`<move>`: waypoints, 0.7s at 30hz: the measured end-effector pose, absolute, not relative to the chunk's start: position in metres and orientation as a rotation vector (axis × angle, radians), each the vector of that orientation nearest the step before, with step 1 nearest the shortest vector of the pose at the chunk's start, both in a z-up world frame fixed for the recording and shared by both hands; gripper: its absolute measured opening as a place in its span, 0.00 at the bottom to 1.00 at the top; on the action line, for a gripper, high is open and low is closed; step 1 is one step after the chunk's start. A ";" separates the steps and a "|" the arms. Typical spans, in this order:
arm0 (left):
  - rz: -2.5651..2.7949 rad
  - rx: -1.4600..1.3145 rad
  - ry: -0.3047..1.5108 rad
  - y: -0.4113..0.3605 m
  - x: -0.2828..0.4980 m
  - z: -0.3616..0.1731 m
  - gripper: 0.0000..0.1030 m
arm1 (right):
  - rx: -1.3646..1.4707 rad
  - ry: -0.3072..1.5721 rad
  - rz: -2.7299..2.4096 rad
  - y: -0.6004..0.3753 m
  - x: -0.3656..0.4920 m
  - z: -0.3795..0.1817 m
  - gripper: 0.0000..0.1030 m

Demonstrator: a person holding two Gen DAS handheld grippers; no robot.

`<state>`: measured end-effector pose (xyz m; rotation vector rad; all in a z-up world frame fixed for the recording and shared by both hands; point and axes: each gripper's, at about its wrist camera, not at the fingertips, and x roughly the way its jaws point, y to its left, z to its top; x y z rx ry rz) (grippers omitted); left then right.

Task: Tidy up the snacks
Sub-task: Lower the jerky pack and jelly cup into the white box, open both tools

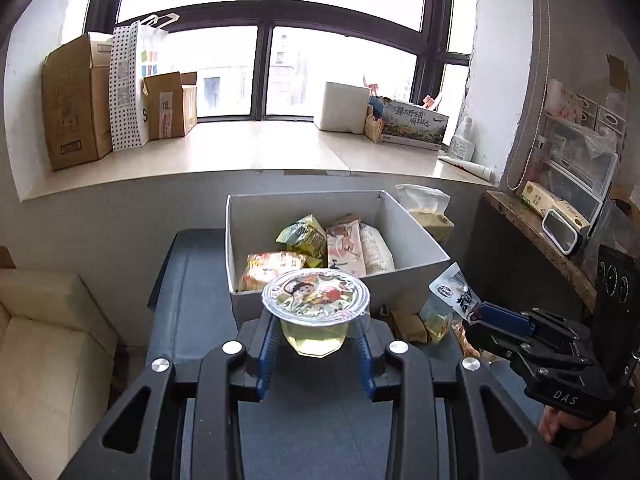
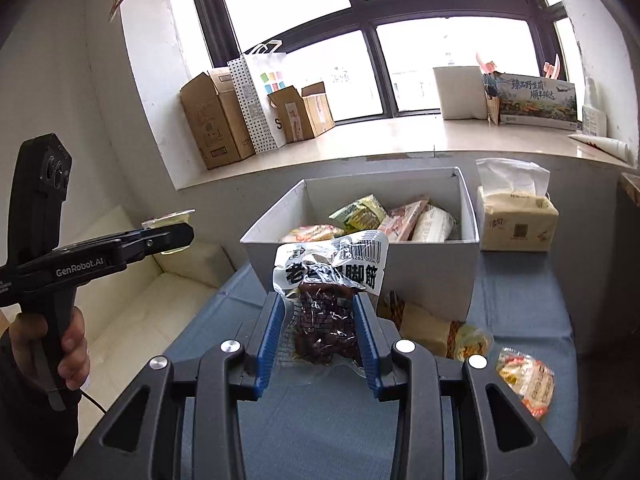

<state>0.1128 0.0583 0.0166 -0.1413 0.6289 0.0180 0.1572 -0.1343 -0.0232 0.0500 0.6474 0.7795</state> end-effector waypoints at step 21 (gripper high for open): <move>0.058 -0.048 0.779 0.059 0.269 -0.018 1.00 | -0.021 0.724 0.583 -0.100 0.322 -0.025 0.87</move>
